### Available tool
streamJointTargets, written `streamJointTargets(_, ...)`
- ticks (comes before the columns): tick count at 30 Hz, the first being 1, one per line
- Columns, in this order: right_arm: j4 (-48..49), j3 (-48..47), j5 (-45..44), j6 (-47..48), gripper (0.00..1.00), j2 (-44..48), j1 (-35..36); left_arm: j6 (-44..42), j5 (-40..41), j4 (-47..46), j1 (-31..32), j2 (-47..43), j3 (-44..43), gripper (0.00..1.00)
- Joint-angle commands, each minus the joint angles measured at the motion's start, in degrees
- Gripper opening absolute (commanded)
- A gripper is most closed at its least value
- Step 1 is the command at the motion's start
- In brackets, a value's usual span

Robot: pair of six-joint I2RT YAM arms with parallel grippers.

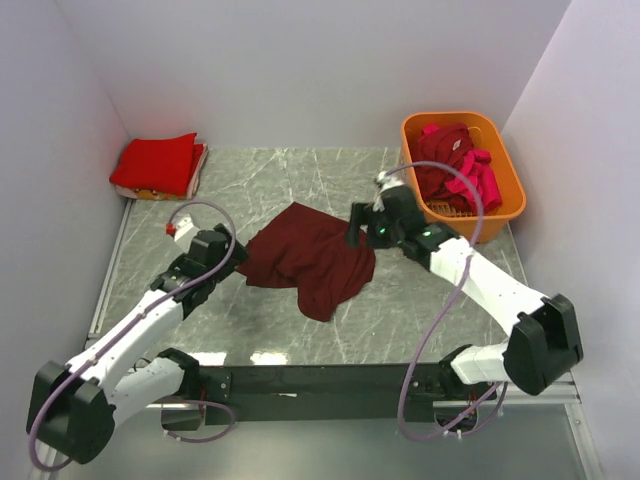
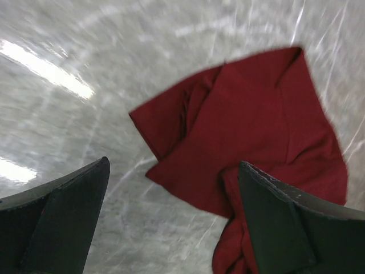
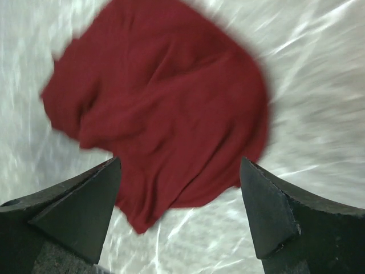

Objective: Fold and stack the t-shirts
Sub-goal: Flatten the tshirt out

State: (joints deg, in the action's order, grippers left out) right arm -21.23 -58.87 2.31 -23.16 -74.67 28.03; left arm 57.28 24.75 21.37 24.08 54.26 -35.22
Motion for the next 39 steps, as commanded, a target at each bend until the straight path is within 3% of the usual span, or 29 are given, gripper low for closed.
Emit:
streamJointTargets(1, 3.0, 2.6, 1.4, -1.8, 0.91, -2.9, 6.1, -2.6, -8.0, -7.3, -0.1, 2.9, 1.6, 0.99)
streamJointTargets(7, 5.6, 6.8, 0.8, -6.6, 0.91, -7.1, 15.6, -3.0, -12.2, -10.2, -0.3, 10.1, 2.5, 0.99)
streamJointTargets(17, 7.1, 10.6, -0.7, -10.1, 0.91, -8.1, 17.7, -0.5, -16.9, -11.2, -0.7, 20.2, 4.6, 0.84)
streamJointTargets(20, 7.1, 10.8, -1.2, -10.2, 0.91, -7.9, 17.7, -1.2, -18.9, -13.0, -0.6, 23.7, 5.0, 0.72)
streamJointTargets(21, 7.2, 10.9, -1.1, -10.4, 0.91, -7.7, 17.8, -1.3, -19.5, -13.4, -0.7, 24.6, 4.8, 0.6)
streamJointTargets(23, 7.2, 11.2, -1.1, -10.6, 0.91, -7.6, 17.7, -1.8, -21.2, -14.4, -0.7, 26.3, 4.6, 0.48)
streamJointTargets(24, 7.1, 11.1, -0.9, -10.8, 0.91, -7.7, 17.7, -1.9, -22.3, -14.7, -0.7, 26.6, 4.6, 0.33)
streamJointTargets(27, 6.8, 11.5, -1.0, -11.0, 0.91, -7.9, 17.7, -1.6, -22.7, -13.6, -0.7, 26.1, 4.9, 0.01)
streamJointTargets(33, 5.6, 11.3, -1.6, -10.2, 0.89, -8.2, 18.7, -2.0, -21.2, -7.7, -0.8, 17.5, 5.3, 0.01)
streamJointTargets(39, 1.8, 8.8, -7.6, -7.1, 0.87, -9.2, 24.8, -2.7, -19.7, -1.1, -0.7, 9.6, 3.7, 0.01)
